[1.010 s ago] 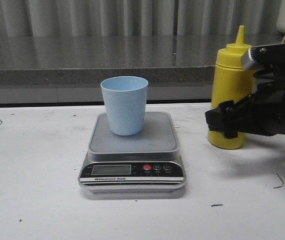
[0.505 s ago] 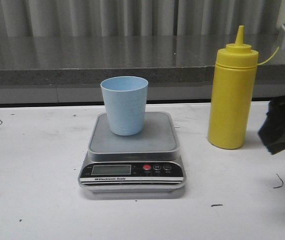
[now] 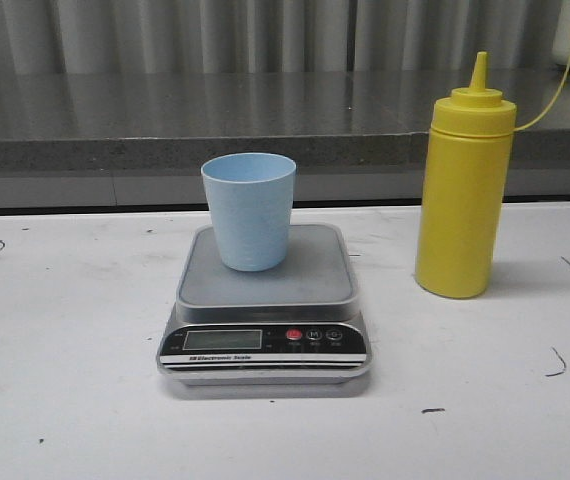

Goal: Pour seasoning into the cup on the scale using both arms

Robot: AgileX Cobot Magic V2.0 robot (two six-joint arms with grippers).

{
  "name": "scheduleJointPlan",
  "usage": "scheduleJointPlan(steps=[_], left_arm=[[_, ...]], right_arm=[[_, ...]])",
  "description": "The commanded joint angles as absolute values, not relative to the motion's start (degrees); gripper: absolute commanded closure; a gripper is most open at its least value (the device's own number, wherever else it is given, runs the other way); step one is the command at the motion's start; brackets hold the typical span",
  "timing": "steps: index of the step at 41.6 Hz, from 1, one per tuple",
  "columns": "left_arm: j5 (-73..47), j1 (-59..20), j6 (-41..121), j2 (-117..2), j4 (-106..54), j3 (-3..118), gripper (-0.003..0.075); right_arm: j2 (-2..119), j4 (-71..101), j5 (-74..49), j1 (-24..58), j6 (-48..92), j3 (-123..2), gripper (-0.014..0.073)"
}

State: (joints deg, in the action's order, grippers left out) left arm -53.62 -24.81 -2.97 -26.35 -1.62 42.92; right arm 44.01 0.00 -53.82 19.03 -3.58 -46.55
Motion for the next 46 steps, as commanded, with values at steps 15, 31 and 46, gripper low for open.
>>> scheduleJointPlan(steps=[15,31,46], left_arm=[[-49.8,-24.7,-3.5,-26.7,-1.8,44.4,0.0386],[-49.6,-24.7,-3.5,-26.7,-1.8,44.4,0.0386],[-49.7,-24.7,-3.5,-26.7,-1.8,44.1,0.0472]], right_arm=[[27.7,2.1,-58.1,19.2,0.0,-48.4,-0.0021],[26.1,2.1,-57.7,19.2,0.0,-48.4,0.0014],[26.1,2.1,-55.8,19.2,0.0,-48.4,0.0662]])
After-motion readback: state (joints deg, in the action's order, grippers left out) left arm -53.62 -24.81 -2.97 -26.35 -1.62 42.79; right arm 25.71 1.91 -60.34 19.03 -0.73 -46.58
